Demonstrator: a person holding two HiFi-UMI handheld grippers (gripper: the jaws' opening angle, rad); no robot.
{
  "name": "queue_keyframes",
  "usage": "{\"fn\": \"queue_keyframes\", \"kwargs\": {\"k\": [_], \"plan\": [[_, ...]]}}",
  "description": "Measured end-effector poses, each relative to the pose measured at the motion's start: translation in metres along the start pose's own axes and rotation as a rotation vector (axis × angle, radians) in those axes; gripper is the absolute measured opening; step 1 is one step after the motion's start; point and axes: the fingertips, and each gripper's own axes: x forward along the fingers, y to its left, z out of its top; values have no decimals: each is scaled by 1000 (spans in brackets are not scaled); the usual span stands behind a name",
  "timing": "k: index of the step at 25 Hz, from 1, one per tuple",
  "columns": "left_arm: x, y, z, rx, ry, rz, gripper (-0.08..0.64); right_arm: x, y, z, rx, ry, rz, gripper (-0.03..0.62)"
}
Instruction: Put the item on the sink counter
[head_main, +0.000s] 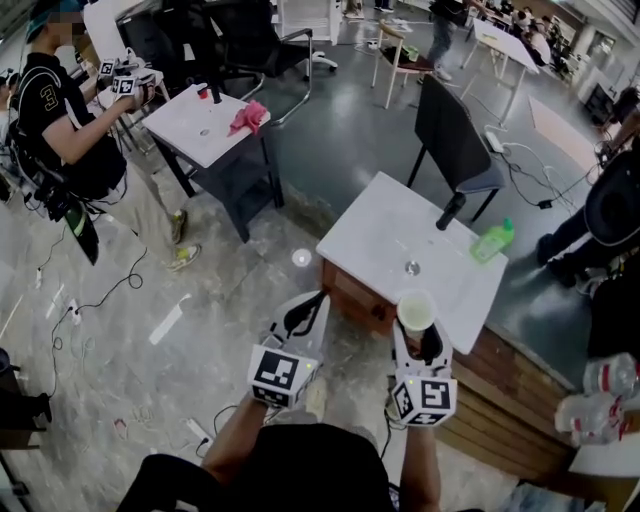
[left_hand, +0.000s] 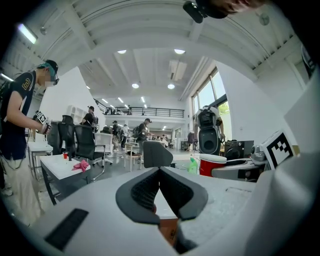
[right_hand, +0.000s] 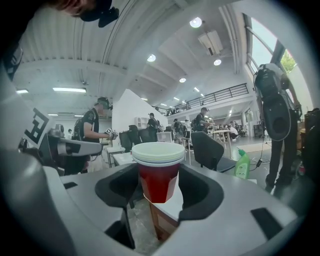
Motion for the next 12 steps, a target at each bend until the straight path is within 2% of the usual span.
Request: {"fn": "queue_keyframes", "kwargs": {"k": [12], "plan": [[28,37,7,-3,-7,-7,2,46,4,7,3,-2,-5,253]]}}
